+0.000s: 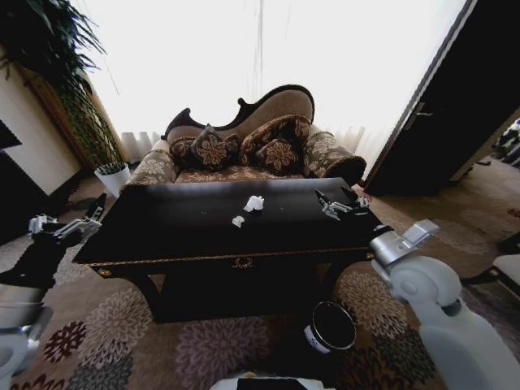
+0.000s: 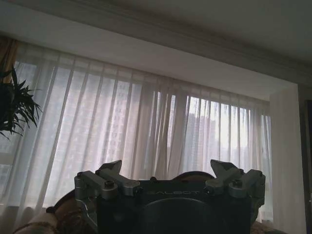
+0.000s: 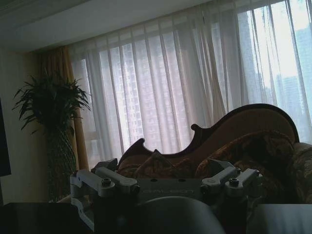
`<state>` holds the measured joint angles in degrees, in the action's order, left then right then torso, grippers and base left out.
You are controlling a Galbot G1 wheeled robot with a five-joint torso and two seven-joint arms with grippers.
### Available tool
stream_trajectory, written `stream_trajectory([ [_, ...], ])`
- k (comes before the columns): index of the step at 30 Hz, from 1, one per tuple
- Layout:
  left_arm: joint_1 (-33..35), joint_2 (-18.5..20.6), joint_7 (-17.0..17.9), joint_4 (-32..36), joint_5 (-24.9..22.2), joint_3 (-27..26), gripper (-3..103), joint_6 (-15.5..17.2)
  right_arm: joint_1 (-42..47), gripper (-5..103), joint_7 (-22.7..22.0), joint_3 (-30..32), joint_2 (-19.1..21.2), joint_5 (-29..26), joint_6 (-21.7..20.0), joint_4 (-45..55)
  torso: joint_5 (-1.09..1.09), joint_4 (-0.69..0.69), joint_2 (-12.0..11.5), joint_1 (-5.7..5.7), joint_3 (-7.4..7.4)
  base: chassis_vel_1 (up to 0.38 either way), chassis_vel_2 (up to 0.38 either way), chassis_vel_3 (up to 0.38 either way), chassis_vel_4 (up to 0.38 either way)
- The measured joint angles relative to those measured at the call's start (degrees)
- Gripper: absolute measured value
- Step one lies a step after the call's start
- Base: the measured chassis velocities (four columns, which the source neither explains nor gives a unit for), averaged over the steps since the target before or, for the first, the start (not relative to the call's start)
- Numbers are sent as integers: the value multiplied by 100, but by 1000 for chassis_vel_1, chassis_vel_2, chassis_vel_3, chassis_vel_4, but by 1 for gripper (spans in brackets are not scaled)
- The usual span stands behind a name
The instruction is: Move to the front of the table and place the trash on the table into the trash bin.
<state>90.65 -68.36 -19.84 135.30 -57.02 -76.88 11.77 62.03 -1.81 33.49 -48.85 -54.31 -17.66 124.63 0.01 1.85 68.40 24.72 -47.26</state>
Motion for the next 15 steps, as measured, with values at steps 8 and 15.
stream_trajectory([
  [8,22,-25,-2,-47,66,-11,100,5,-1647,100,-385,-1457,209,-552,-113,-801,0,1,0,0,0,0,0,0,0],
  [15,62,-62,-6,-44,96,-50,100,6,-3156,100,-580,-2638,-71,-934,-290,-1645,-2,0,0,1,0,0,0,0,0],
])
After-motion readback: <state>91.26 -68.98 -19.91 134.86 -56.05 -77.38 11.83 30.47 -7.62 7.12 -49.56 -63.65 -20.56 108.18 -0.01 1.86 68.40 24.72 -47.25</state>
